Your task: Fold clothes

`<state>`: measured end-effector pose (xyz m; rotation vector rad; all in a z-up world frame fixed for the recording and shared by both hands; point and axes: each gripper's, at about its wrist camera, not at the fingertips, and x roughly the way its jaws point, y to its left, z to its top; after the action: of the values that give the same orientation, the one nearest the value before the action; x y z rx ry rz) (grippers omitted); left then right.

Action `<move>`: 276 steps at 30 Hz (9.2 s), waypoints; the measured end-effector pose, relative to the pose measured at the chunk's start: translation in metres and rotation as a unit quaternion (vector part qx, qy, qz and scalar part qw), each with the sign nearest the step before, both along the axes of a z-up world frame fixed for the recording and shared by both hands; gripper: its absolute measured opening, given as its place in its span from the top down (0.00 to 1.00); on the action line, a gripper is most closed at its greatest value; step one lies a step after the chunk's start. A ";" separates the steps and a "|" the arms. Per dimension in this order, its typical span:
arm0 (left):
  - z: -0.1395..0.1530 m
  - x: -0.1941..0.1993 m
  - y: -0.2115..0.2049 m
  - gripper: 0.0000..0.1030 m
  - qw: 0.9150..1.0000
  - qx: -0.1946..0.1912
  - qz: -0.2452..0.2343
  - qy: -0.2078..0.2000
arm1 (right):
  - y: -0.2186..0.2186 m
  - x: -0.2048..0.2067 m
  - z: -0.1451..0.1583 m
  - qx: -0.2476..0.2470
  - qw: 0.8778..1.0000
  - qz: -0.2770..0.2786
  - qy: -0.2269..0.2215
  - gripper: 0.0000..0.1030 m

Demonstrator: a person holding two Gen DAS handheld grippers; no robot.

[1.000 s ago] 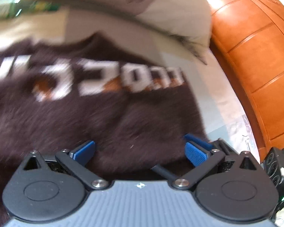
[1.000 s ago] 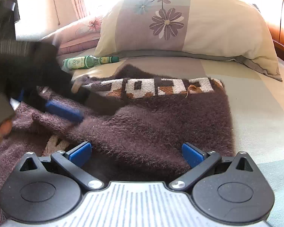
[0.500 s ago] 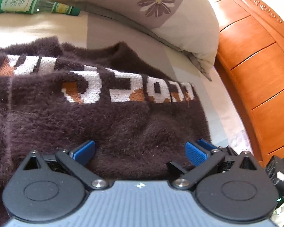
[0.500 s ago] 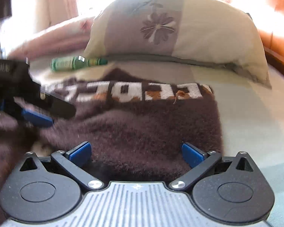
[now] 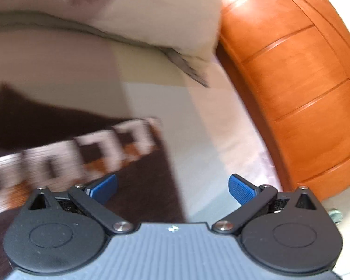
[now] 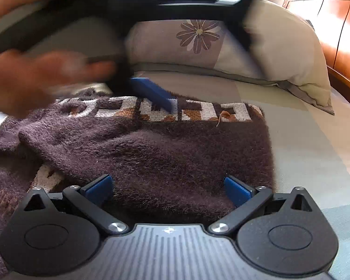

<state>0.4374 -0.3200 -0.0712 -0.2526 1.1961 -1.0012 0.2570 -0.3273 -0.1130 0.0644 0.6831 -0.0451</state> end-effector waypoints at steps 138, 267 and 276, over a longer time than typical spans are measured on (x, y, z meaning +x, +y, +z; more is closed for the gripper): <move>-0.047 0.033 0.270 0.01 0.922 0.199 0.280 -0.180 | 0.003 -0.002 0.001 -0.020 1.000 0.003 -0.001 0.00; -0.035 -0.093 0.329 0.01 0.921 0.214 0.185 -0.266 | 0.054 0.237 0.023 0.133 0.976 0.039 0.170 0.00; -0.036 -0.092 0.330 0.01 0.922 0.214 0.183 -0.266 | 0.045 0.247 0.006 0.166 0.971 0.022 0.170 0.00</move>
<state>0.3450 0.0097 -0.1071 0.1394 0.7962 -0.4163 0.5043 -0.2824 -0.1071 0.3708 1.0310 0.1042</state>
